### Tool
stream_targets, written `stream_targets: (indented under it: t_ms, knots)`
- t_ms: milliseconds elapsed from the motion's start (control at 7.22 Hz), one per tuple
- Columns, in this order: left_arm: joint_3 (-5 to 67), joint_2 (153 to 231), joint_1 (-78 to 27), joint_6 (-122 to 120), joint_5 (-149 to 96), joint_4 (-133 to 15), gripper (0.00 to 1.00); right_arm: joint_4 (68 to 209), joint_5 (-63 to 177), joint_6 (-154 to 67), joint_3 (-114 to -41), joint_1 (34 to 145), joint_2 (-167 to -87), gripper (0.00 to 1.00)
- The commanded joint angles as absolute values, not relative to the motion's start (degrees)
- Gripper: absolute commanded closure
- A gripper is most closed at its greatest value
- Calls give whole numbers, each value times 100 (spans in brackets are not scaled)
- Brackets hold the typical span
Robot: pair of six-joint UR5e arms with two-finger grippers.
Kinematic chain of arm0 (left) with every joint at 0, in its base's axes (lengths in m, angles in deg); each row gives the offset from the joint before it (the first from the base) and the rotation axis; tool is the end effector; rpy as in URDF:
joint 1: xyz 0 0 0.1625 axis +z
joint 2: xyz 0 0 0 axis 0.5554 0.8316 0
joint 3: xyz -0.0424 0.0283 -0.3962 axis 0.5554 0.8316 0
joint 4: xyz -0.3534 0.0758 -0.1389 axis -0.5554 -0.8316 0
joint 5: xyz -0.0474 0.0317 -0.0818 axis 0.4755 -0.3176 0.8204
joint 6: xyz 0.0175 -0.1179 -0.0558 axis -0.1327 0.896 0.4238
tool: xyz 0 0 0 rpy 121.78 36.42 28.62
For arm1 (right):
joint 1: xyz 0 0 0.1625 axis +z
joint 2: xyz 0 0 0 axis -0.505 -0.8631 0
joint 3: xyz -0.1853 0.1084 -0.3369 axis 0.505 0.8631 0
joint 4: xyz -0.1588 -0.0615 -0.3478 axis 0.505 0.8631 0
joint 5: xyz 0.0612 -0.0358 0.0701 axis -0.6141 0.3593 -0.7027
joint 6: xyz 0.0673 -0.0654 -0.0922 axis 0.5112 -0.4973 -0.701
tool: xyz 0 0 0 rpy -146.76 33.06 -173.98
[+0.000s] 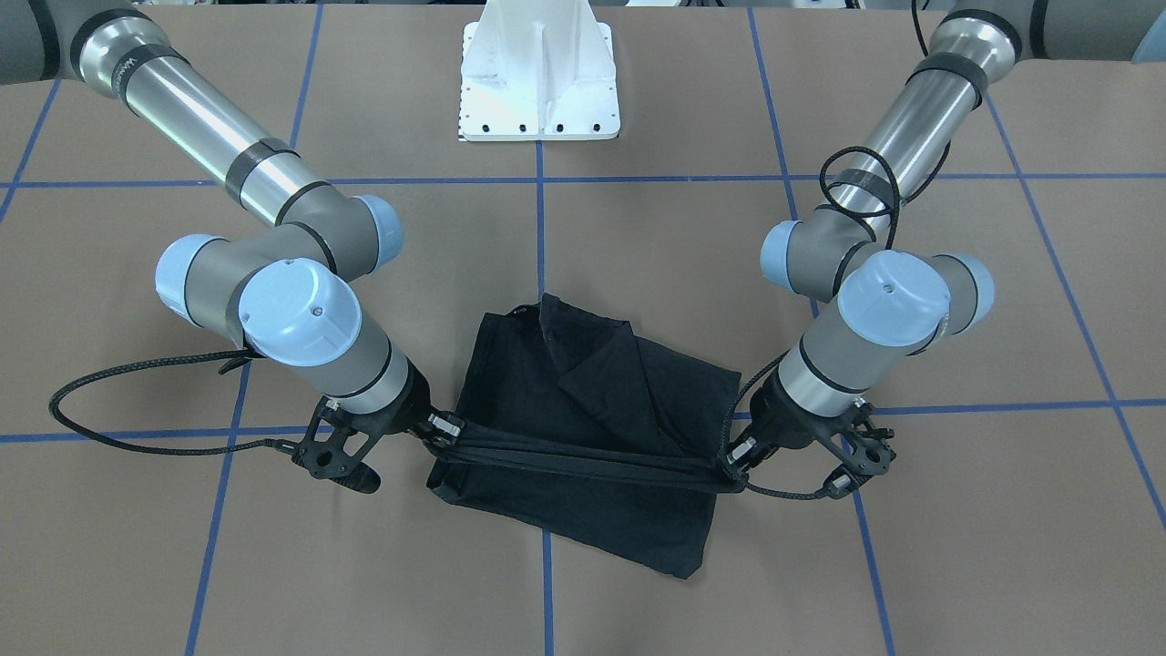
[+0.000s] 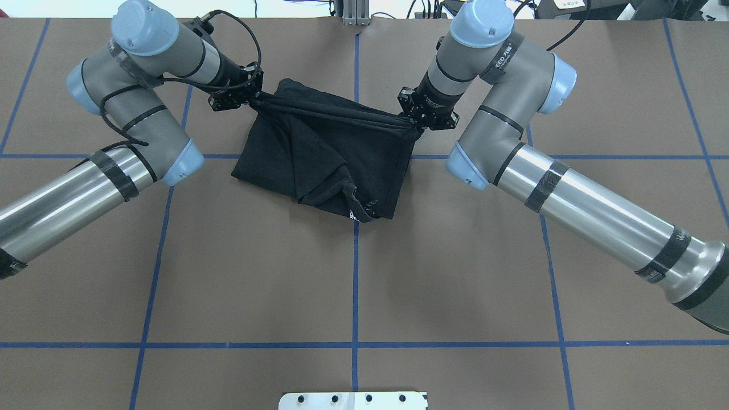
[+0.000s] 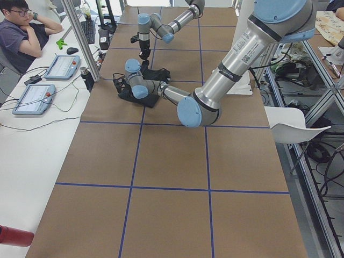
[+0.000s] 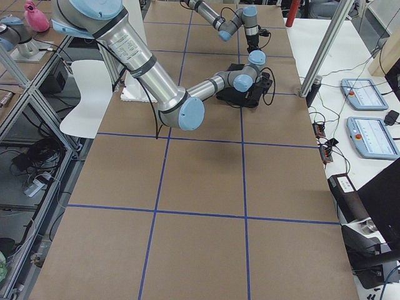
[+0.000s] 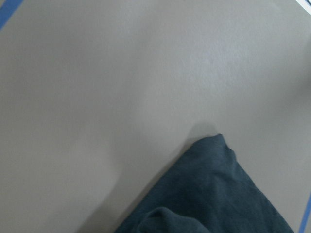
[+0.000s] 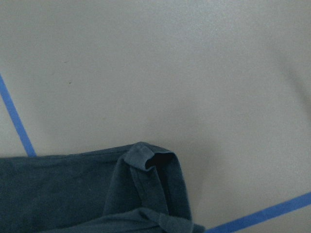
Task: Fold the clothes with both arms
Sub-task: 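Lay the near edge over the far half with both grippers, folding the shirt, then open both grippers and raise them off the folded shirt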
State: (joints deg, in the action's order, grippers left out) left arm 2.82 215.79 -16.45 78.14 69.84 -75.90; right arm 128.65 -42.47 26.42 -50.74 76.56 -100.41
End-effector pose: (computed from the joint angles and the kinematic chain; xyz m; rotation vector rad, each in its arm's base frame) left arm 0.4398 -0.6402 0.3265 -0.0053 1.1218 -0.5971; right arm -0.4913 -0.6029 0.2946 -0.1554 -0.9464 0.4527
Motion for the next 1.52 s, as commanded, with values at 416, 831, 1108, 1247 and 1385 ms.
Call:
stream_targets:
  t_ms: [416, 831, 1108, 1247, 1385]
  knots:
    - [-114, 22179, -1644, 7843, 6802, -7607, 62, 12857, -4272, 2694, -5098, 7718, -10030, 1]
    - [-237, 22356, -1836, 7879, 6590, -7599, 0, 12874, -4516, 2676, -5115, 7981, -9968, 0]
    - [-193, 22294, -2004, 7720, 6773, -7546, 0, 12884, -4615, 2659, -5273, 7772, -9854, 0]
    - [-89, 22146, -2074, 7616, 7105, -7537, 0, 12901, -4562, 2659, -5491, 7623, -9845, 0]
    - [261, 21770, -2084, 7336, 7187, -7537, 0, 12936, -4440, 2633, -5589, 7526, -9749, 0]
